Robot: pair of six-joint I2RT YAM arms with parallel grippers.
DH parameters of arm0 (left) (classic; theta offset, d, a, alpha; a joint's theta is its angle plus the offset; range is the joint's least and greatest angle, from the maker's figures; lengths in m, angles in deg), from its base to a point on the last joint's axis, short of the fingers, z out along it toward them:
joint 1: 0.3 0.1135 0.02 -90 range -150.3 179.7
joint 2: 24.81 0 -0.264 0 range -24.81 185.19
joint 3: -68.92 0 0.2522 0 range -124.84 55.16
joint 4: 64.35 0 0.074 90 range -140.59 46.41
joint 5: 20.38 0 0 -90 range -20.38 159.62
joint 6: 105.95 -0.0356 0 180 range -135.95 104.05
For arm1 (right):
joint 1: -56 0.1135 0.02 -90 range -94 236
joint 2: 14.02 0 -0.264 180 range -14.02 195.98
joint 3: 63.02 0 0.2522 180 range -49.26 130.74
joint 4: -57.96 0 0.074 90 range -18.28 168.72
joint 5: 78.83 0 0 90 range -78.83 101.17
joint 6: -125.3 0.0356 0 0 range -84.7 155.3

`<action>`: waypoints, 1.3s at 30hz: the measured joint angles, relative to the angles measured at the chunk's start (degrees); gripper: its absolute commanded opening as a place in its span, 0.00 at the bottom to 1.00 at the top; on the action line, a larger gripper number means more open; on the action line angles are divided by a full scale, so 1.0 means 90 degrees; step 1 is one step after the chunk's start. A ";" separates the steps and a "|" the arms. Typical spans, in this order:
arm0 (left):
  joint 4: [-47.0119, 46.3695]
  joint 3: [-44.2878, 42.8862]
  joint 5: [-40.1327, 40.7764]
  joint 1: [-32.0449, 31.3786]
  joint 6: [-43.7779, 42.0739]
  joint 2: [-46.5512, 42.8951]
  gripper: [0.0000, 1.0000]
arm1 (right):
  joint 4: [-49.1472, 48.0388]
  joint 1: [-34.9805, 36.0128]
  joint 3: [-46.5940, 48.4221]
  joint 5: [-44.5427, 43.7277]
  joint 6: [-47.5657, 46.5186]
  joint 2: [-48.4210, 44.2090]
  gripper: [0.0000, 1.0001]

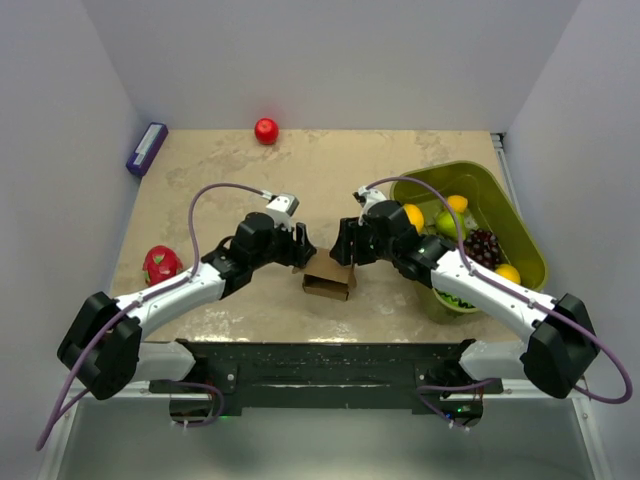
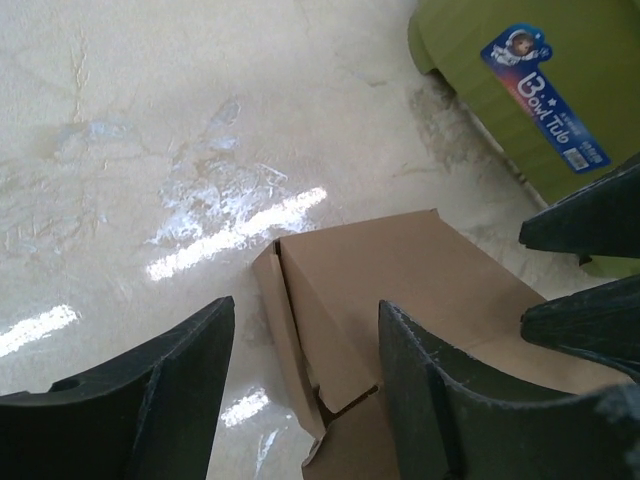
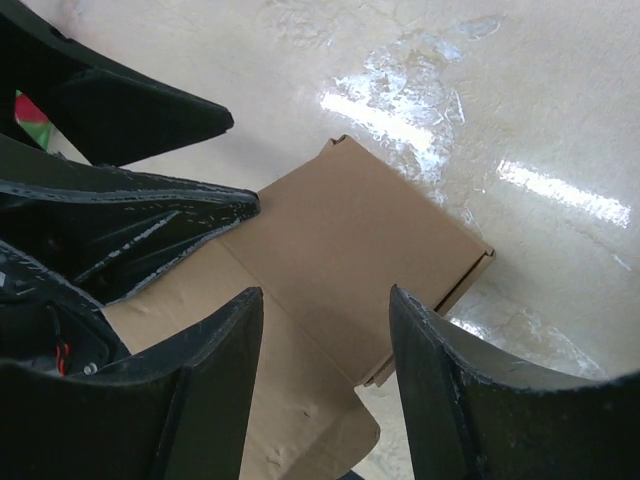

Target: Fold the paper box

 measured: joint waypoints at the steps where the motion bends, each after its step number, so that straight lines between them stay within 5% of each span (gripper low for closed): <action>1: -0.0012 0.0066 0.0000 0.0000 0.0000 0.0000 0.62 | -0.0015 0.0000 -0.0002 0.0010 0.0015 0.0002 0.56; 39: -0.0583 0.1304 -0.0177 -0.0002 0.0357 -0.0165 0.55 | -0.0219 0.0420 -0.0423 -0.0066 0.0410 0.0559 0.53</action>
